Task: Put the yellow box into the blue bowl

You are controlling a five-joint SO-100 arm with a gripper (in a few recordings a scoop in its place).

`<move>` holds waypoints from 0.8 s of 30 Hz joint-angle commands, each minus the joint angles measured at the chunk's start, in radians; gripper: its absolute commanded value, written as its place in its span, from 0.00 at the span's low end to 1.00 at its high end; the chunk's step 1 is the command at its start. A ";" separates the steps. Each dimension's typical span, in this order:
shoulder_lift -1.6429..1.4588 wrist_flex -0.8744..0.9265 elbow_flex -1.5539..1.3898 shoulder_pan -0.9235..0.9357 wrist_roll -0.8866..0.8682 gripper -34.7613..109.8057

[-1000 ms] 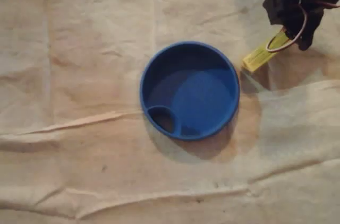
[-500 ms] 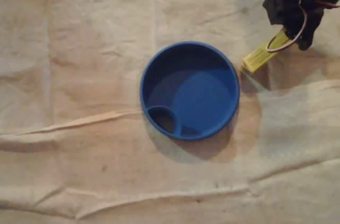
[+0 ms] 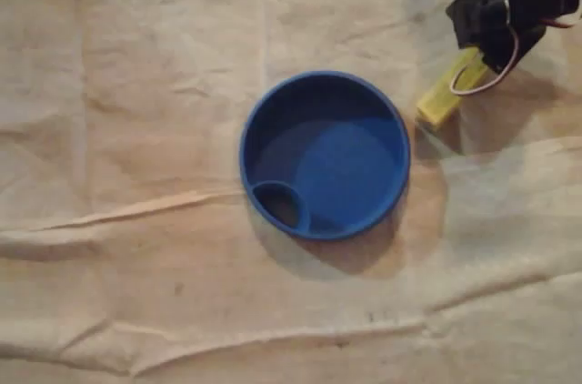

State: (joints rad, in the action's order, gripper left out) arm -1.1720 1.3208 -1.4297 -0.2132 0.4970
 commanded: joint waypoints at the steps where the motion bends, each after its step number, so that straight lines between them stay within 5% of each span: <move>1: -0.067 -0.025 0.054 0.008 0.014 0.38; 13: -0.060 -0.025 0.054 0.002 0.014 0.23; 24: -0.110 -0.002 0.057 0.008 0.012 0.24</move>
State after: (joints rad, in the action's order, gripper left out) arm -1.1735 1.2977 -1.4297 -0.2132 0.4970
